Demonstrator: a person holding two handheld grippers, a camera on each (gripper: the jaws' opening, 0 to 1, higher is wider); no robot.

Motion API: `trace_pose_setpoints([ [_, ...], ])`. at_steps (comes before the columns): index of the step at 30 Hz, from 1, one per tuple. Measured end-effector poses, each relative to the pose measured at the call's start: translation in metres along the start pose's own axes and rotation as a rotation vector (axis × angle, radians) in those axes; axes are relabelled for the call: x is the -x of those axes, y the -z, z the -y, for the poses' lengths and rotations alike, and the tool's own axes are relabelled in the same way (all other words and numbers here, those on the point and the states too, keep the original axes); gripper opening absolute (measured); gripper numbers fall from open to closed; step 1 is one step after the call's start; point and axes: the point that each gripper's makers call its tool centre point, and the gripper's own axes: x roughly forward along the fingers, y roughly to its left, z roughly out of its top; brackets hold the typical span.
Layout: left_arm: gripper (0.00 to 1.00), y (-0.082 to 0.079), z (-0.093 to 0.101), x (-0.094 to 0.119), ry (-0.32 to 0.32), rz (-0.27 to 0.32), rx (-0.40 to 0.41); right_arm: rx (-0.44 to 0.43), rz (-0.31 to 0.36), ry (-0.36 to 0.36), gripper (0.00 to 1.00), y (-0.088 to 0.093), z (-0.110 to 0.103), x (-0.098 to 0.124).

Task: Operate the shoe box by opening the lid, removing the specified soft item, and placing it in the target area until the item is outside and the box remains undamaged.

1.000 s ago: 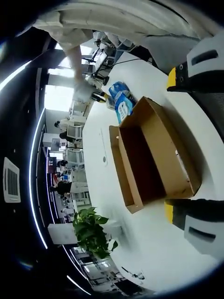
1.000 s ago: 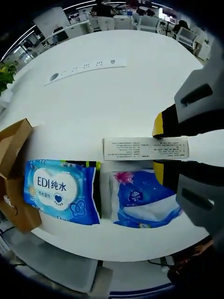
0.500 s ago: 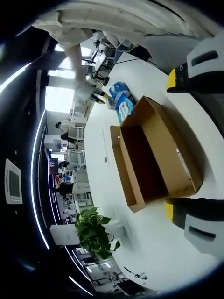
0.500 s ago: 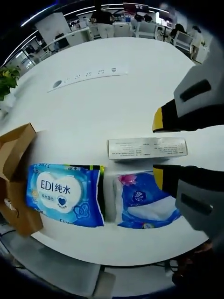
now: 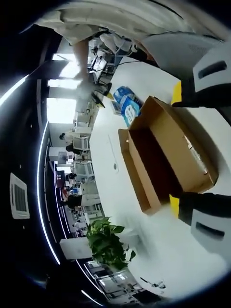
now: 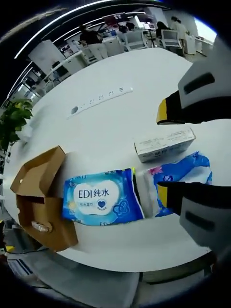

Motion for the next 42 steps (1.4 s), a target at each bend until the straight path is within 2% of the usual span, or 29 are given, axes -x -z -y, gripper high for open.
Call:
trace_pose_setpoints([
  [1, 0.69, -0.001, -0.001, -0.001, 0.006, -0.004, -0.011, -0.037, 0.026, 0.019, 0.51, -0.005, -0.002, 0.005],
  [8, 0.62, -0.002, -0.011, -0.006, 0.064, -0.042, -0.048, -0.136, 0.109, 0.072, 0.68, -0.023, -0.022, 0.035],
  [13, 0.57, -0.003, -0.016, -0.013, 0.112, -0.069, -0.066, -0.183, 0.136, 0.106, 0.75, -0.029, -0.036, 0.052],
  [16, 0.56, -0.002, -0.019, -0.019, 0.135, -0.090, -0.086, -0.262, 0.196, 0.147, 0.80, -0.039, -0.042, 0.065],
  [19, 0.55, -0.002, -0.020, -0.025, 0.190, -0.105, -0.078, -0.271, 0.237, 0.190, 0.86, -0.045, -0.048, 0.075],
  [23, 0.53, -0.003, -0.023, -0.032, 0.231, -0.120, -0.104, -0.316, 0.264, 0.223, 0.95, -0.049, -0.061, 0.084],
  [24, 0.52, -0.001, -0.023, -0.035, 0.245, -0.135, -0.126, -0.322, 0.272, 0.226, 0.96, -0.051, -0.066, 0.087],
  [28, 0.52, -0.002, -0.016, -0.039, 0.341, -0.168, -0.127, -0.343, 0.285, 0.242, 0.96, -0.053, -0.083, 0.097],
  [36, 0.52, 0.008, -0.023, -0.048, 0.391, -0.279, -0.255, -0.397, 0.314, 0.250, 0.96, -0.061, -0.121, 0.118],
  [42, 0.52, 0.013, -0.024, -0.059, 0.417, -0.319, -0.307, -0.444, 0.332, 0.247, 0.96, -0.064, -0.143, 0.123],
])
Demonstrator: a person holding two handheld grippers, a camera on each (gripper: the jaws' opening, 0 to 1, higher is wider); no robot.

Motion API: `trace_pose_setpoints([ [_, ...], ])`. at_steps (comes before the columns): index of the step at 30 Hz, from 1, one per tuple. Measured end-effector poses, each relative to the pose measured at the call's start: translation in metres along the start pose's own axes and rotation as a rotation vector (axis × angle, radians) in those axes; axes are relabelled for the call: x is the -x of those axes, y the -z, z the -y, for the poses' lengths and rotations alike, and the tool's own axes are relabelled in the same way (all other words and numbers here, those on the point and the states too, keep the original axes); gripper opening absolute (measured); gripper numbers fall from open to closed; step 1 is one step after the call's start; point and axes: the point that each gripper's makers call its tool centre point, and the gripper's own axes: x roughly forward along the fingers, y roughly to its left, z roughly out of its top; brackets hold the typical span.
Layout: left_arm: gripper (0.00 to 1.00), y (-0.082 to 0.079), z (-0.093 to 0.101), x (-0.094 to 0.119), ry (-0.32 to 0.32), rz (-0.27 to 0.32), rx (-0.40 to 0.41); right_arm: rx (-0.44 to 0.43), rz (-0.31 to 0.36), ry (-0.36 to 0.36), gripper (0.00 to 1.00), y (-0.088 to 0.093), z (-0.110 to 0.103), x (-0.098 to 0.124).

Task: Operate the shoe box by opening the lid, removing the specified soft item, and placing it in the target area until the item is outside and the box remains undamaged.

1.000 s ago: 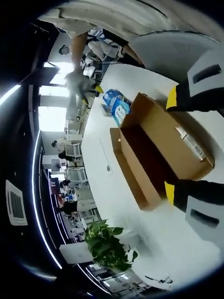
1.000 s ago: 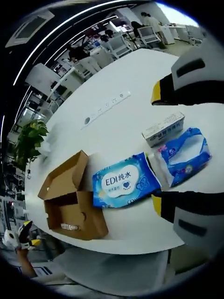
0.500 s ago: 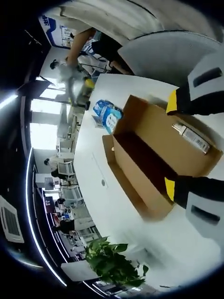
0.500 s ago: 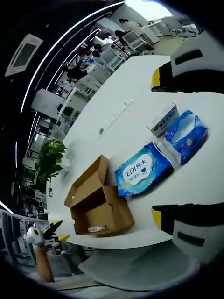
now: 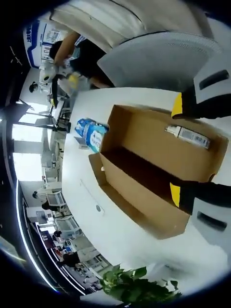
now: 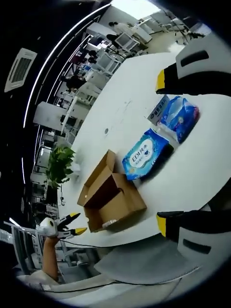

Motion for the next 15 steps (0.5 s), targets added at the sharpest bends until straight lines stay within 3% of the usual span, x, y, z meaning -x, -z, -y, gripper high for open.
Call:
trace_pose_setpoints([
  [10, 0.50, 0.013, 0.002, -0.022, 0.088, -0.107, -0.066, -0.096, 0.008, 0.013, 0.96, 0.012, -0.027, 0.014],
  [15, 0.47, 0.019, 0.006, -0.030, 0.151, -0.161, -0.164, -0.108, 0.009, 0.009, 0.96, 0.014, -0.035, 0.018],
])
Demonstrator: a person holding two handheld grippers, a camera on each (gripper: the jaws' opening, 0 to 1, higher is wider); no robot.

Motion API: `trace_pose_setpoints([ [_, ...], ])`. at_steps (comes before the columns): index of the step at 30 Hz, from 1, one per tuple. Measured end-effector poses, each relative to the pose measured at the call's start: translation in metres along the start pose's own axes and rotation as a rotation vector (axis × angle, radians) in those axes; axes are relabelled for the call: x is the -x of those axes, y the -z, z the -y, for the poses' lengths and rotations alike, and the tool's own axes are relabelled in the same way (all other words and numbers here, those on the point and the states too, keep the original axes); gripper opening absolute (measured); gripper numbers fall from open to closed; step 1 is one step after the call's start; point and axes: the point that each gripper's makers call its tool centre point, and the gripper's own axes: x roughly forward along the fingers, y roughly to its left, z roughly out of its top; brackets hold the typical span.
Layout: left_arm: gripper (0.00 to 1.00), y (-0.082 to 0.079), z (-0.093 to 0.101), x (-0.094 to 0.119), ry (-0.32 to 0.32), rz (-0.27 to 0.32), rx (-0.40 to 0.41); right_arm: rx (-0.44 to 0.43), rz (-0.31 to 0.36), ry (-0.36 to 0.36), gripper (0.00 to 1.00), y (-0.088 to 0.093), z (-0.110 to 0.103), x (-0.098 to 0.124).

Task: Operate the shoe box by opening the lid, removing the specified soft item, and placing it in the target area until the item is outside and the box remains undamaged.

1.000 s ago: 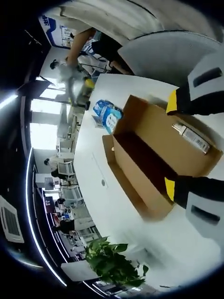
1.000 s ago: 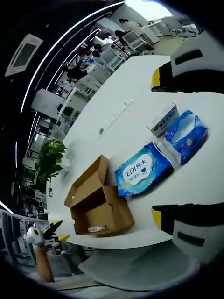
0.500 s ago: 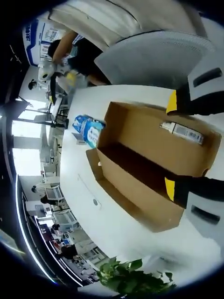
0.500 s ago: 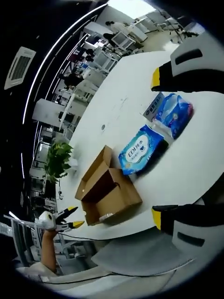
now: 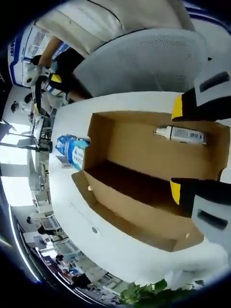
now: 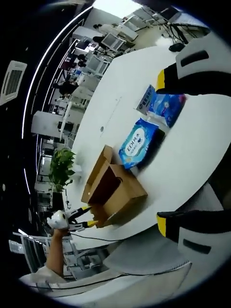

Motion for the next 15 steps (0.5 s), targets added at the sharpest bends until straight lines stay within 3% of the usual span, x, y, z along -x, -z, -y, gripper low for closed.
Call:
trace_pose_setpoints([
  [3, 0.47, 0.006, 0.003, -0.010, 0.042, -0.062, -0.050, -0.004, -0.008, 0.001, 0.96, 0.004, -0.002, 0.002],
  [15, 0.45, 0.023, 0.001, -0.033, 0.108, -0.189, -0.135, -0.040, -0.018, 0.001, 0.95, 0.014, -0.010, 0.004],
])
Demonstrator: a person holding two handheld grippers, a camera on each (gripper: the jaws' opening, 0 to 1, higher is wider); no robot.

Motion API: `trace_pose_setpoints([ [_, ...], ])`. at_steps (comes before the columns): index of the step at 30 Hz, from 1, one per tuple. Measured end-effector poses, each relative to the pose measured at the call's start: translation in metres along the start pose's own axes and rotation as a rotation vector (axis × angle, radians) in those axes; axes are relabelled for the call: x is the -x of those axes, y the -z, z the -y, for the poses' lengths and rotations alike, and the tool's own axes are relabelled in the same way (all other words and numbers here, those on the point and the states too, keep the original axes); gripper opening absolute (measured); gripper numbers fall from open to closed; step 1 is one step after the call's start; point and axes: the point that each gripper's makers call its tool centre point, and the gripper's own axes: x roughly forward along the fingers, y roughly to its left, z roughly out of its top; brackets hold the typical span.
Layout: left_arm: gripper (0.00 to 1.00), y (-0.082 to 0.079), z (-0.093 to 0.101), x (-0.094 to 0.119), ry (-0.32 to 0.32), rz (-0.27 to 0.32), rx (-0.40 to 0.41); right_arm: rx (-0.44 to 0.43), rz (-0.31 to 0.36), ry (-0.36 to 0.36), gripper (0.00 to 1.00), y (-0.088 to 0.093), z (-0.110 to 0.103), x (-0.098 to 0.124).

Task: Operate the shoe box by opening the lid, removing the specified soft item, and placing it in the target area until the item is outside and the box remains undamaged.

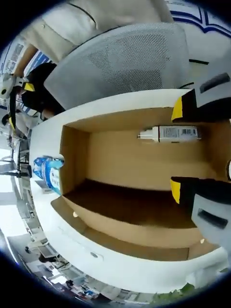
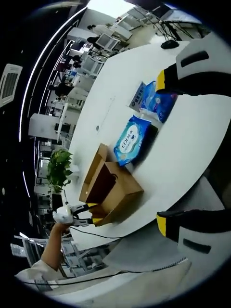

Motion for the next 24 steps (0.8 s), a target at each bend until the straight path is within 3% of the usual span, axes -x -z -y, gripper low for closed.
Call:
trace_pose_setpoints([
  [10, 0.43, 0.005, 0.004, -0.019, 0.051, -0.074, -0.054, -0.024, 0.001, -0.005, 0.94, 0.003, -0.001, -0.003],
  [24, 0.35, 0.013, 0.011, -0.042, 0.104, -0.124, -0.081, -0.067, 0.008, 0.011, 0.93, 0.008, 0.003, -0.003],
])
